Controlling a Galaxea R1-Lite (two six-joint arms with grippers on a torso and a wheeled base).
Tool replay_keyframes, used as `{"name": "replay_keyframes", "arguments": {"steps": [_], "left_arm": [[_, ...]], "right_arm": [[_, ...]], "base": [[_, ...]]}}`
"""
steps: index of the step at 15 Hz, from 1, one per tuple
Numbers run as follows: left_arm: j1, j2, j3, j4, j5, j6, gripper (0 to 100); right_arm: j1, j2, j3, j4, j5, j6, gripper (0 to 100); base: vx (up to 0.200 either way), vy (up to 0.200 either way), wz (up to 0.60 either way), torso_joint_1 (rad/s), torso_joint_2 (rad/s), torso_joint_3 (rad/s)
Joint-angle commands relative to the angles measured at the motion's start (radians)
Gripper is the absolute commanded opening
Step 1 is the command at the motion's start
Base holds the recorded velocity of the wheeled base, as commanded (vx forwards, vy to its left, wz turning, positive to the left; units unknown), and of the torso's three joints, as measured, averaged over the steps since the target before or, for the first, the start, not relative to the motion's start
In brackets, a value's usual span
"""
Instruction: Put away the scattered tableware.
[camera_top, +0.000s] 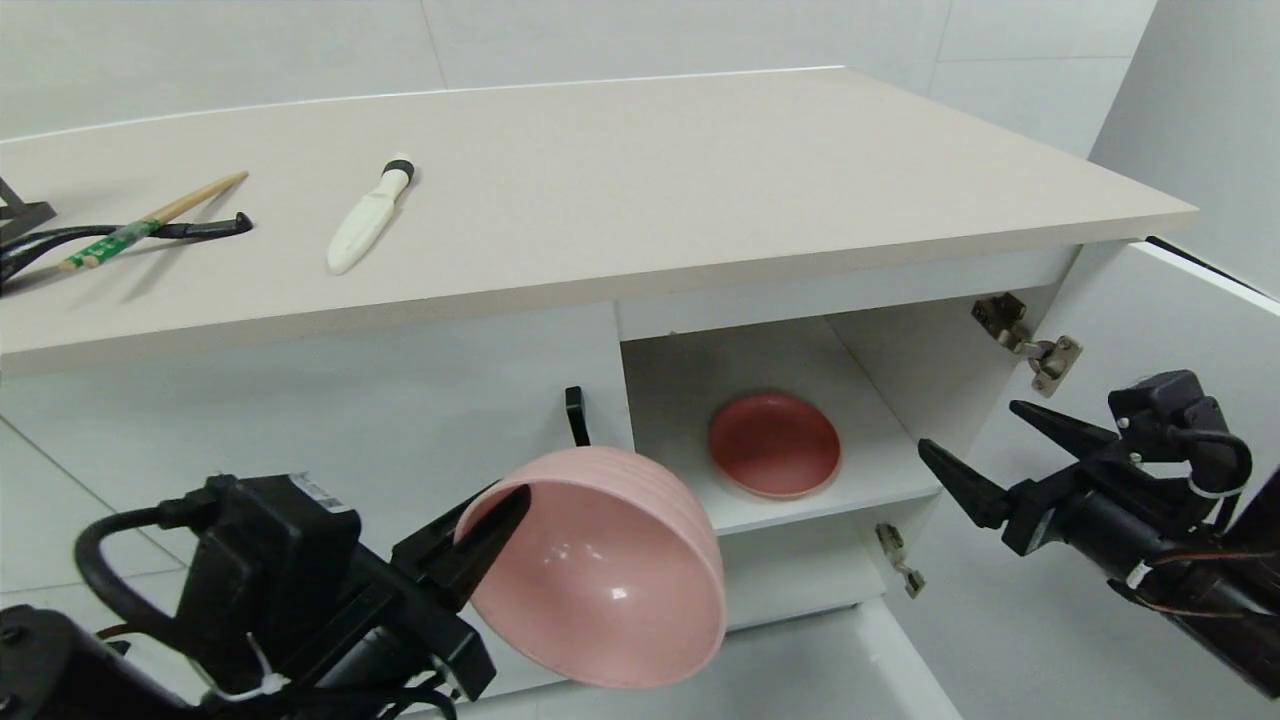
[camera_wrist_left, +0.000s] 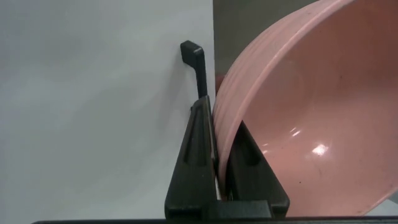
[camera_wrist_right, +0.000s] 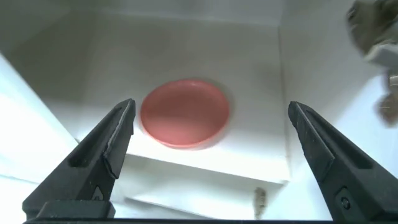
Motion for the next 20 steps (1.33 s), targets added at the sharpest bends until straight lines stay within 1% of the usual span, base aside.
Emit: {"name": "replay_keyframes", "arguments": {"steps": [1, 2, 4, 6, 7, 8, 9, 10, 11, 12, 13, 14, 15, 17, 18, 19, 20], "left_arm": [[-0.063, 0.118, -0.050, -0.023, 0.017, 0.005, 0], [-0.066, 0.141, -0.083, -0.023, 0.033, 0.011, 0], [-0.067, 0.179, -0.112, -0.023, 0.051, 0.019, 0], [-0.093, 0.233, -0.139, -0.023, 0.067, 0.020, 0], [-0.109, 0.251, -0.164, -0.023, 0.070, 0.020, 0], [-0.123, 0.274, -0.204, -0.023, 0.085, 0.020, 0], [-0.123, 0.283, -0.218, -0.023, 0.094, 0.020, 0], [-0.124, 0.328, -0.288, -0.023, 0.154, 0.020, 0], [-0.130, 0.369, -0.349, -0.023, 0.246, 0.019, 0], [-0.153, 0.392, -0.385, -0.023, 0.332, 0.011, 0], [-0.164, 0.400, -0.394, -0.023, 0.361, 0.008, 0], [-0.181, 0.423, -0.405, -0.023, 0.375, 0.003, 0], [-0.184, 0.437, -0.411, -0.023, 0.375, 0.008, 0], [-0.186, 0.469, -0.458, -0.023, 0.381, 0.013, 0], [-0.189, 0.472, -0.469, -0.023, 0.384, 0.013, 0], [-0.202, 0.490, -0.515, -0.023, 0.412, 0.013, 0], [-0.204, 0.507, -0.547, -0.023, 0.427, 0.014, 0]], "right_arm": [[0.000, -0.074, 0.045, -0.001, 0.001, -0.015, 100], [-0.002, -0.092, 0.059, -0.001, 0.000, -0.016, 100], [-0.002, -0.126, 0.082, -0.001, 0.000, -0.015, 100], [-0.002, -0.148, 0.095, -0.001, 0.000, -0.015, 100], [-0.002, -0.146, 0.092, -0.001, 0.000, -0.015, 100], [0.000, -0.143, 0.092, -0.001, 0.000, -0.015, 100], [0.001, -0.143, 0.092, -0.001, 0.000, -0.015, 100], [0.005, -0.143, 0.089, -0.001, 0.000, -0.015, 100], [0.005, -0.143, 0.089, -0.001, 0.000, -0.013, 100], [0.005, -0.142, 0.091, -0.001, 0.000, -0.013, 100], [0.005, -0.142, 0.091, -0.001, 0.000, -0.013, 100], [0.006, -0.146, 0.088, -0.001, 0.000, -0.012, 100], [0.017, -0.146, 0.088, -0.001, 0.000, -0.009, 100], [0.075, -0.151, 0.091, -0.001, -0.002, -0.004, 100], [0.081, -0.152, 0.091, -0.001, 0.000, -0.004, 100], [0.098, -0.162, 0.091, -0.001, -0.002, -0.001, 100], [0.101, -0.175, 0.088, -0.001, 0.000, 0.020, 100]], "base": [[0.000, 0.000, 0.00, 0.000, 0.00, 0.000], [0.000, 0.000, 0.00, 0.000, 0.00, 0.000], [0.000, 0.000, 0.00, 0.000, 0.00, 0.000], [0.000, 0.000, 0.00, 0.000, 0.00, 0.000], [0.000, 0.000, 0.00, 0.000, 0.00, 0.000], [0.000, 0.000, 0.00, 0.000, 0.00, 0.000], [0.000, 0.000, 0.00, 0.000, 0.00, 0.000], [0.000, 0.000, 0.00, 0.000, 0.00, 0.000], [0.000, 0.000, 0.00, 0.000, 0.00, 0.000], [0.000, 0.000, 0.00, 0.000, 0.00, 0.000], [0.000, 0.000, 0.00, 0.000, 0.00, 0.000], [0.000, 0.000, 0.00, 0.000, 0.00, 0.000], [0.000, 0.000, 0.00, 0.000, 0.00, 0.000], [0.000, 0.000, 0.00, 0.000, 0.00, 0.000], [0.000, 0.000, 0.00, 0.000, 0.00, 0.000], [0.000, 0.000, 0.00, 0.000, 0.00, 0.000], [0.000, 0.000, 0.00, 0.000, 0.00, 0.000]]}}
